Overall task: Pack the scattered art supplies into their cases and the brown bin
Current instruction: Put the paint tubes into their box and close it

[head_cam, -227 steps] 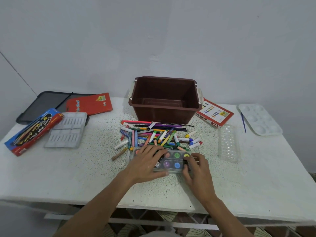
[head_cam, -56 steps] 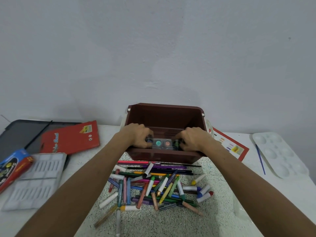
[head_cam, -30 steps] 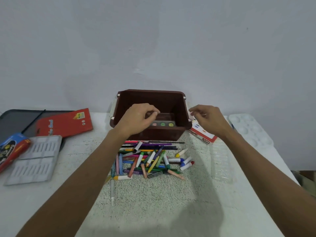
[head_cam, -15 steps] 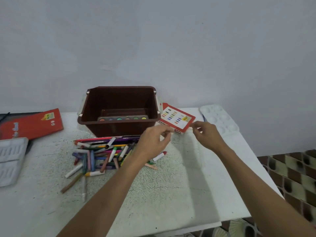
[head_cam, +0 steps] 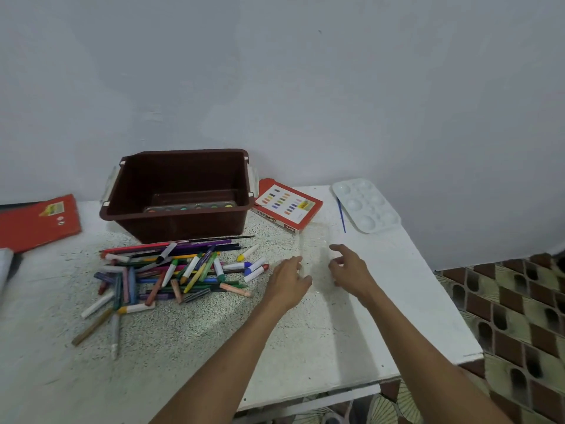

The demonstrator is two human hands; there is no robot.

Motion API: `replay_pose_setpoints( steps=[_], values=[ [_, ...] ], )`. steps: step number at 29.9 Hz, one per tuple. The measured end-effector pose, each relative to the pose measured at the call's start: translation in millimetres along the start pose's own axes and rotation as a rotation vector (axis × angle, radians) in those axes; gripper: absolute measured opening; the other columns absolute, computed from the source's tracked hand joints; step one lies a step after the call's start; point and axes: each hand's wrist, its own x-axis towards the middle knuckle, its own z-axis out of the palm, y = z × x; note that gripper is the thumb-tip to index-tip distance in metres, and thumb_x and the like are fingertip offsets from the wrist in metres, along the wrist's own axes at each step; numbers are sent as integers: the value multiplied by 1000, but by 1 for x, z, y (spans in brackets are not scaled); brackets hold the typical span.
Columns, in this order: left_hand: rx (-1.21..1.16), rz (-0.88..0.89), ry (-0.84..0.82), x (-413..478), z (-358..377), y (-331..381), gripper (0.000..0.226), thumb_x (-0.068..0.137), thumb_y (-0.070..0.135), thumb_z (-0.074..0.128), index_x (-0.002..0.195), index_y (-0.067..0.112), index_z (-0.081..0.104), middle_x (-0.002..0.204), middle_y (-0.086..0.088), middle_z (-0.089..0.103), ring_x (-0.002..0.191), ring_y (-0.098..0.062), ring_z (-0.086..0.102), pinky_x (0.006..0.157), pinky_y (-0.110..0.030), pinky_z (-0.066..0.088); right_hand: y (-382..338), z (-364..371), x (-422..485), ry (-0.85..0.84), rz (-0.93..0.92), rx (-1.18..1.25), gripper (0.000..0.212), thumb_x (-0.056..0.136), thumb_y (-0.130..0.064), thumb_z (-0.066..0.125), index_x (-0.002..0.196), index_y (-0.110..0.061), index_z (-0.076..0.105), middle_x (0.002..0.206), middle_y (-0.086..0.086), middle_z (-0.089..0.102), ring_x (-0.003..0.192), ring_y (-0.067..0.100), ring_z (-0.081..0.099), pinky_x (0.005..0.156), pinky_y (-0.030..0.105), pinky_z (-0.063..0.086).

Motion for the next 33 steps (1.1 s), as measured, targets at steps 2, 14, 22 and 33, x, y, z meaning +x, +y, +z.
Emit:
replay_pose_setpoints(
  steps=[2, 14, 22, 33],
  values=[
    [-11, -24, 6, 0, -3, -2, 60, 92, 29, 62, 145, 15, 39, 128, -3, 54, 111, -19, 56, 95, -41, 49, -2, 5, -2, -1, 30, 71, 45, 97, -13, 47, 141, -21, 43, 104, 9, 63, 88, 26, 66, 80, 41, 59],
    [-406, -133, -204, -14, -42, -19, 38, 95, 14, 61, 132, 17, 57, 111, -4, 64, 89, -13, 65, 69, -23, 52, -11, 11, -21, -39, 302, 555, 68, 98, -25, 51, 152, -32, 9, 85, 28, 67, 62, 38, 70, 53, 36, 56],
    [-573, -152, -199, -30, -76, -30, 29, 95, 12, 59, 120, 25, 67, 90, -1, 66, 72, -11, 62, 67, -30, 52, -13, 13, -19, 42, 219, 542, 43, 98, -28, 55, 138, -24, 38, 99, 16, 64, 71, 34, 71, 59, 42, 61],
    [-516, -159, -130, -82, -105, -67, 29, 96, 8, 54, 115, 22, 70, 81, -2, 65, 65, -9, 58, 59, -26, 50, -22, 39, -55, -67, 66, 429, 13, 96, -28, 61, 105, -19, 64, 86, 12, 70, 73, 28, 69, 61, 35, 61]
  ],
)
